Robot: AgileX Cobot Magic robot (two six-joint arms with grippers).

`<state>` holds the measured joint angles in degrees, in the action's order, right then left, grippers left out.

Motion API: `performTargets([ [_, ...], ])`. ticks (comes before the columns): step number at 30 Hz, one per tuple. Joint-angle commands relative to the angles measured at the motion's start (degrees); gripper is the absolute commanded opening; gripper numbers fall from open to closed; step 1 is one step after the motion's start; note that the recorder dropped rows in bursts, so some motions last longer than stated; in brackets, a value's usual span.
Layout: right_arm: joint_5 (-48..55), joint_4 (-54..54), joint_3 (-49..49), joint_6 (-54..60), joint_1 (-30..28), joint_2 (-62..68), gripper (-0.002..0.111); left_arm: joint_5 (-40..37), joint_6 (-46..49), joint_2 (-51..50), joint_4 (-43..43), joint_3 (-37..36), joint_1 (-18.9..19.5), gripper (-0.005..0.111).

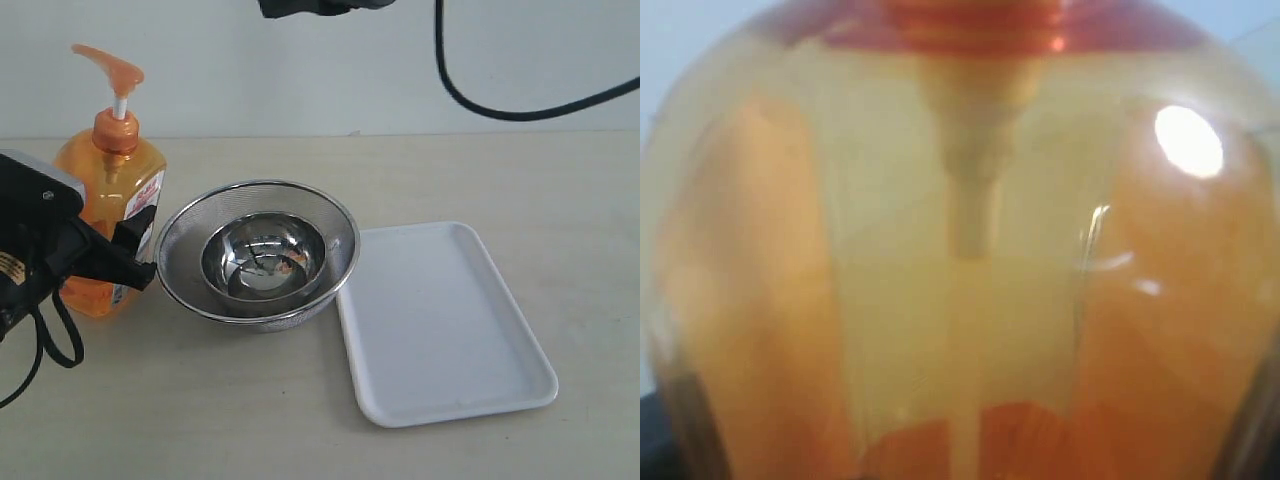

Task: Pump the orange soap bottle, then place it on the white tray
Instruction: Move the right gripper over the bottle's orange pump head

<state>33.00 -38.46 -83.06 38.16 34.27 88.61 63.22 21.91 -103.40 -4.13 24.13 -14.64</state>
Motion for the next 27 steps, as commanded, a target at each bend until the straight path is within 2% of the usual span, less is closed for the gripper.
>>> performTargets([
  [1, -0.42, -3.27, -3.4, 3.44, 1.51, 4.47, 0.001, 3.11, 0.82, 0.8, 0.51, 0.61, 0.16, 0.005],
  [12, -1.45, -4.69, -10.31, 6.0, 5.2, 9.7, 0.001, 3.11, 0.82, 0.8, 0.51, 0.61, 0.16, 0.005],
  [22, 5.39, -6.11, -22.01, 5.39, 5.72, 17.79, 0.001, 3.11, 1.46, 0.8, 0.51, 0.61, 0.16, 0.005],
  [27, 6.8, -6.59, -25.51, 6.93, 8.75, 20.64, 0.001, 3.11, 3.53, 0.8, 1.94, 0.74, 0.16, 0.005],
])
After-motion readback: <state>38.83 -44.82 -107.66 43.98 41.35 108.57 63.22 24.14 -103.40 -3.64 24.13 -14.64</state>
